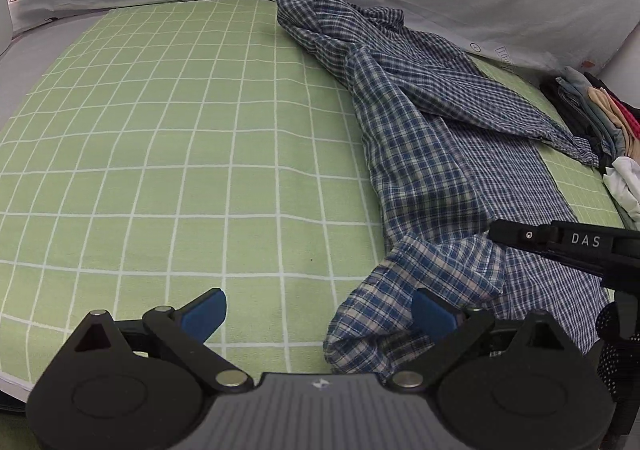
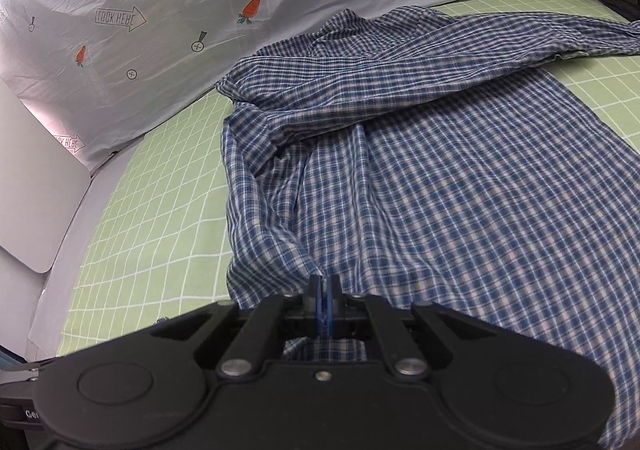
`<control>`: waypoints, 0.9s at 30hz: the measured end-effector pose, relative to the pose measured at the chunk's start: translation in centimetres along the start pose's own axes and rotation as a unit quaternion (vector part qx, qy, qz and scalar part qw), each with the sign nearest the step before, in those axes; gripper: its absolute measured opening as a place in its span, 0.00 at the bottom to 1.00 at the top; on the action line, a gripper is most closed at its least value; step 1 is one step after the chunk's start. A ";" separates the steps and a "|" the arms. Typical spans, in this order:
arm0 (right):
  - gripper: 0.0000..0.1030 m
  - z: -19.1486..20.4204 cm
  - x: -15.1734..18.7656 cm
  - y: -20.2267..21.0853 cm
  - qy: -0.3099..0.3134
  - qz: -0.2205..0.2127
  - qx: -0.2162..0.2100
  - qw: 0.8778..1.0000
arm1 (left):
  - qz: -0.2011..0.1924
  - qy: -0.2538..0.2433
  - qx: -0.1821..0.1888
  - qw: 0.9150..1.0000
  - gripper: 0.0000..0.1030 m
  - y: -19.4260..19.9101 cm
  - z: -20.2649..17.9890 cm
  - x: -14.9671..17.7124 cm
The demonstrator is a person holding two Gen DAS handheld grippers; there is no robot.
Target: Fold clothes
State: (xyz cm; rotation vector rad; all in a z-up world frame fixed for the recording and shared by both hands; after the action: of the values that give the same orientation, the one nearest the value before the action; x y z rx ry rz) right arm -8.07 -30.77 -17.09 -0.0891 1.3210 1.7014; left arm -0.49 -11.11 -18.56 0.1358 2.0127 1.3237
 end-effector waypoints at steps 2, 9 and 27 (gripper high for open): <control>0.03 -0.3 0.0 0.1 0.003 0.003 0.000 1.000 | -0.003 0.001 0.020 1.000 0.86 0.0 -0.8 0.0; 0.03 -2.3 -0.1 0.4 -0.001 0.011 0.007 1.000 | -0.004 0.018 0.057 0.998 0.34 -0.5 -2.5 -0.2; 0.03 -7.7 0.5 1.7 0.015 0.054 0.022 0.998 | 0.069 0.041 0.114 0.990 0.06 -2.8 -9.4 2.9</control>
State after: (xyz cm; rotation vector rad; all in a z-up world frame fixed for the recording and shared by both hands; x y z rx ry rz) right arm -13.05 -36.42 -19.35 -0.0190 1.4079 1.7652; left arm -7.58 -18.28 -20.33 0.3375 2.2562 1.1948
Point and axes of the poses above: each gripper's, at about its wrist camera, not at the fingertips, and y roughly against the way its jaws point, z to its left, x to its underside, the point moved 5 cm from there along -y, roughly the way its jaws point, and after that the axes turned 1 degree about -x, right-handed, at the moved point
